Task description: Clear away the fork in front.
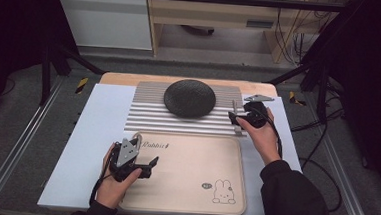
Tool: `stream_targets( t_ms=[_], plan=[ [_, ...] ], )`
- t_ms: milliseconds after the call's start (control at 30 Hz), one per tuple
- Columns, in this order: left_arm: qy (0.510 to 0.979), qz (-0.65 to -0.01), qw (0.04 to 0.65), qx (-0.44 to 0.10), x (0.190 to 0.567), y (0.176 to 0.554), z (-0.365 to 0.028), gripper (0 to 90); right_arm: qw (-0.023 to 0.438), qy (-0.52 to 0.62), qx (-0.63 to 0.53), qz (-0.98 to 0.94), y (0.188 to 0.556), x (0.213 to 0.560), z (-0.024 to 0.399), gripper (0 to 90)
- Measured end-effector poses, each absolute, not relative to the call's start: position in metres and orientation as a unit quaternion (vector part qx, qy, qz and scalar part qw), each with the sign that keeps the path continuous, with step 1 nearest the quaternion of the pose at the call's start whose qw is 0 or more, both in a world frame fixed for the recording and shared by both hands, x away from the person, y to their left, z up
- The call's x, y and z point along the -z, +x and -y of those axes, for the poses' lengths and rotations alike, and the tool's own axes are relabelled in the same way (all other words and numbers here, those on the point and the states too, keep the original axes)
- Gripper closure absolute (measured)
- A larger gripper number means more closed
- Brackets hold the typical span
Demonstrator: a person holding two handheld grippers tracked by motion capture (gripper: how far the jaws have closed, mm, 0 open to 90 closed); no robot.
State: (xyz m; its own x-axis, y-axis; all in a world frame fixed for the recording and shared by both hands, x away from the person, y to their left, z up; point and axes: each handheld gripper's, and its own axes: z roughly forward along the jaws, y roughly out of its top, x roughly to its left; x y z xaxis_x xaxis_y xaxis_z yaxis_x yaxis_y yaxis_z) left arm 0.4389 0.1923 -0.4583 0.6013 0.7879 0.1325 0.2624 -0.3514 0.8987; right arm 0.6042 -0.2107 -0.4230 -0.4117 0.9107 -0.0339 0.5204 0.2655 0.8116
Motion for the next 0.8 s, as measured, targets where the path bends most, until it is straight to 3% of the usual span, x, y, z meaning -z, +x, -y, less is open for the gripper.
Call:
stream_targets(
  t_ms=[600, 800],
  plan=[
    [0.772, -0.336, 0.459, -0.285, 0.458, 0.439, -0.191, 7.0, 0.233, 0.508, -0.362, -0.746, 0.624, 0.463, 0.215, 49.6],
    [0.772, -0.334, 0.458, -0.287, 0.457, 0.438, -0.190, 7.0, 0.226, 0.515, -0.360, -0.745, 0.624, 0.472, 0.215, 56.4]
  ],
)
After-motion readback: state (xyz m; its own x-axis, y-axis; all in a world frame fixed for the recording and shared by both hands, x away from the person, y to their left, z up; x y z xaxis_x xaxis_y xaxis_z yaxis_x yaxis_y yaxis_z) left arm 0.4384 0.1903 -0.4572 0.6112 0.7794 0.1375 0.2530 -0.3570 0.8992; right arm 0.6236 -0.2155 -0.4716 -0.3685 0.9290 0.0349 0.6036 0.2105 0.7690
